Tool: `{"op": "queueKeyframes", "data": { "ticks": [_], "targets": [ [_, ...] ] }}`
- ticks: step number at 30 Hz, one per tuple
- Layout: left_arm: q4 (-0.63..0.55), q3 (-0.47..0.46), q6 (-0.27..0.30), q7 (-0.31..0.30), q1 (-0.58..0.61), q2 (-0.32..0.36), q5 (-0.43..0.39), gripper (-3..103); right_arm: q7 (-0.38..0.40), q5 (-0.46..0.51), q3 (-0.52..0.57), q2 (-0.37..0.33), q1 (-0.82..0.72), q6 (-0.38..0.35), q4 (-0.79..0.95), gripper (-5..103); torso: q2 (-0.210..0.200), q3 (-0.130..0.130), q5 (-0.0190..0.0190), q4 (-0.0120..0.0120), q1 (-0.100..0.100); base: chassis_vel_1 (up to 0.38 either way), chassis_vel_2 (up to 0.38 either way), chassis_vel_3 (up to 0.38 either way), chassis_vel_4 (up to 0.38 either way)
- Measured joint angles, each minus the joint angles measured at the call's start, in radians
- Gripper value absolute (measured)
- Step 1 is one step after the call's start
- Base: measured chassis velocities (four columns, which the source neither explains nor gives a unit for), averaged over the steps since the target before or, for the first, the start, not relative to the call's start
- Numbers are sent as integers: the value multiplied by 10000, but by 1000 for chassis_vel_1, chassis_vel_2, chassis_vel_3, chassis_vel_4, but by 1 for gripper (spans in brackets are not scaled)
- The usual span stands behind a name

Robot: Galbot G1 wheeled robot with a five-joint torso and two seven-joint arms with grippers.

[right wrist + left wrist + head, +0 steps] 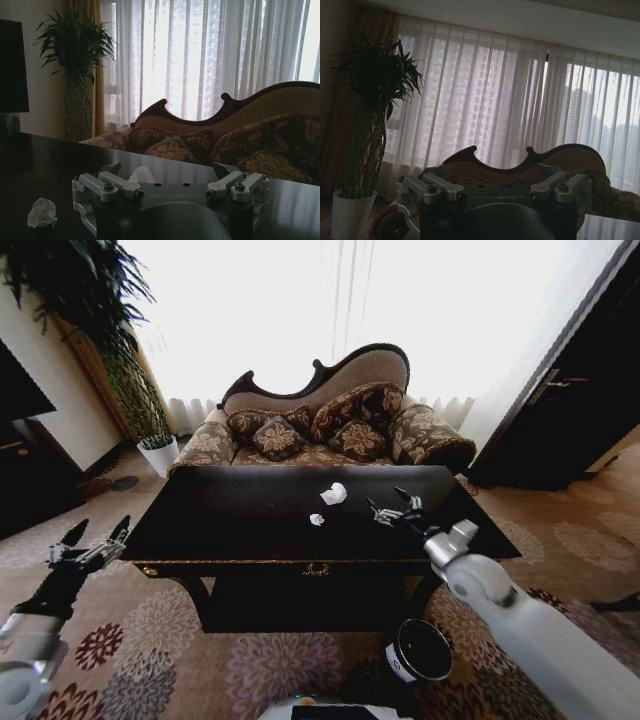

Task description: Move to the front of the table and place the trash on the table into the trash bin.

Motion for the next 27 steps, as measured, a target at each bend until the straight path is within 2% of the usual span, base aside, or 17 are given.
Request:
{"op": "queueKeyframes", "data": {
  "ticks": [4, 5, 10, 11, 15, 27],
  "targets": [
    [59, 51, -3, 4, 0, -85, 135, 100, 555, 743, -1655, -173, 2049, -677, -631, 100, 0, 0, 1, 0, 0, 0, 0, 0, 0],
    [59, 51, -3, 4, 0, -85, 135, 100, 555, 743, -1655, -173, 2049, -677, -631, 100, 0, 0, 1, 0, 0, 0, 0, 0, 0],
    [156, 27, -21, 8, 24, -126, 176, 100, 620, 1203, -3496, -138, 4092, -1054, -1489, 100, 0, 0, -4, 0, 0, 0, 0, 0, 0],
    [156, 27, -21, 8, 24, -126, 176, 100, 620, 1203, -3496, -138, 4092, -1054, -1489, 100, 0, 0, -4, 0, 0, 0, 0, 0, 0],
    [174, 10, -29, 15, 24, -158, 184, 100, 485, 1250, -4551, 248, 4904, -1305, -2143, 100, 0, -1, 1, 0, 0, 0, 0, 0, 0],
    [278, -10, -40, 25, 40, -121, 216, 100, 139, 860, -5537, 1071, 5979, -1100, -3368, 100, 0, -1, 0, 1, 0, 0, 0, 0, 0]
  ]
}}
